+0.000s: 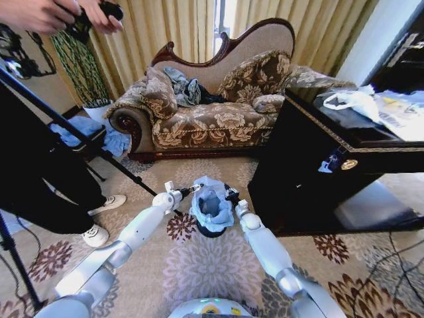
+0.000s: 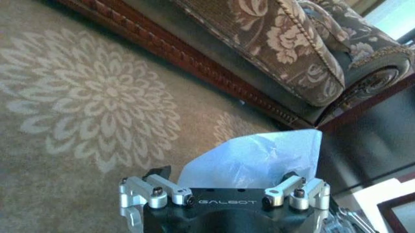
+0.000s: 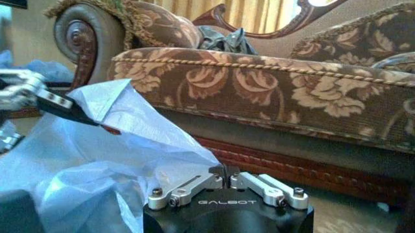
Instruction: Place a garbage bag over the trash bin.
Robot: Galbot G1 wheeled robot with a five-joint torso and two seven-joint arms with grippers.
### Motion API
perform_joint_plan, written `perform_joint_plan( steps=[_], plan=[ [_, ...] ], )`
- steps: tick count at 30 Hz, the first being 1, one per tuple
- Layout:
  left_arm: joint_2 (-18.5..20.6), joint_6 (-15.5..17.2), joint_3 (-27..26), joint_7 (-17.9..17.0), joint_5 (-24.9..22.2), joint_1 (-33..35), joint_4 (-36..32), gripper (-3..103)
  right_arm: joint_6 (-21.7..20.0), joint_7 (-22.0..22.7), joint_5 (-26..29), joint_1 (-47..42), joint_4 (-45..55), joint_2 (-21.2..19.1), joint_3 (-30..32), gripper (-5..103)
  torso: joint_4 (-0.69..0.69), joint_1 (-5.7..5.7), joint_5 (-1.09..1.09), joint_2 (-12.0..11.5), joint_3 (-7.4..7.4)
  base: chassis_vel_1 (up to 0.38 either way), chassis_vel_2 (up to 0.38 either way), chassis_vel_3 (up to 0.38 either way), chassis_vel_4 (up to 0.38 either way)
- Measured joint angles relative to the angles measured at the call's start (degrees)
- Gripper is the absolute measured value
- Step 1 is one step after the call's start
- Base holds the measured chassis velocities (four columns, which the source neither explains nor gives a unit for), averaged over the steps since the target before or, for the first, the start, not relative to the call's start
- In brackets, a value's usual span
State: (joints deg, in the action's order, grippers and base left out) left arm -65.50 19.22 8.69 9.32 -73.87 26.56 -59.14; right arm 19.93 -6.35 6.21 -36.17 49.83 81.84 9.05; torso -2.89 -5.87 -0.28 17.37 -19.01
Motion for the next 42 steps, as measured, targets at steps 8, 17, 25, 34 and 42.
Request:
perform_joint_plan(
  steps=[8, 17, 25, 34, 42],
  plan=[
    [0.55, -0.03, 0.57, 0.23, 0.09, -0.35, -0.5, 100, 1.36, -1.02, -0.02, 0.52, -2.25, -0.36, 1.95, 0, 0.0, 0.0, 0.0, 0.0, 0.0, 0.0, 0.0, 0.0, 0.0],
    [0.37, -0.24, 0.69, 0.41, 0.27, -0.36, 0.33, 100, 2.81, -4.42, 1.69, 1.59, -6.79, 0.31, 3.93, 0, 0.0, 0.0, -0.01, 0.0, 0.0, 0.0, 0.0, 0.0, 0.0],
    [0.18, -0.36, 0.83, 0.61, 0.34, -0.16, 0.53, 100, 0.18, -7.56, 4.51, 1.19, -10.09, 0.83, 4.66, 0, 0.0, 0.0, 0.0, 0.0, 0.0, 0.0, 0.0, 0.0, 0.0],
    [0.02, -0.55, 0.93, 1.09, 0.5, -0.05, 1.26, 100, -1.01, -9.8, 6.21, 0.26, -12.96, 1.43, 5.16, 0, 0.0, 0.0, 0.0, 0.0, 0.0, 0.0, 0.0, 0.0, 0.0],
    [-0.19, -0.69, 0.96, 1.36, 0.63, -0.18, 1.96, 100, -2.14, -11.02, 10.51, -0.64, -13.4, 2.12, 3.93, 0, -0.01, 0.0, -0.01, 0.0, 0.0, 0.0, 0.0, 0.0, 0.0]
  ],
)
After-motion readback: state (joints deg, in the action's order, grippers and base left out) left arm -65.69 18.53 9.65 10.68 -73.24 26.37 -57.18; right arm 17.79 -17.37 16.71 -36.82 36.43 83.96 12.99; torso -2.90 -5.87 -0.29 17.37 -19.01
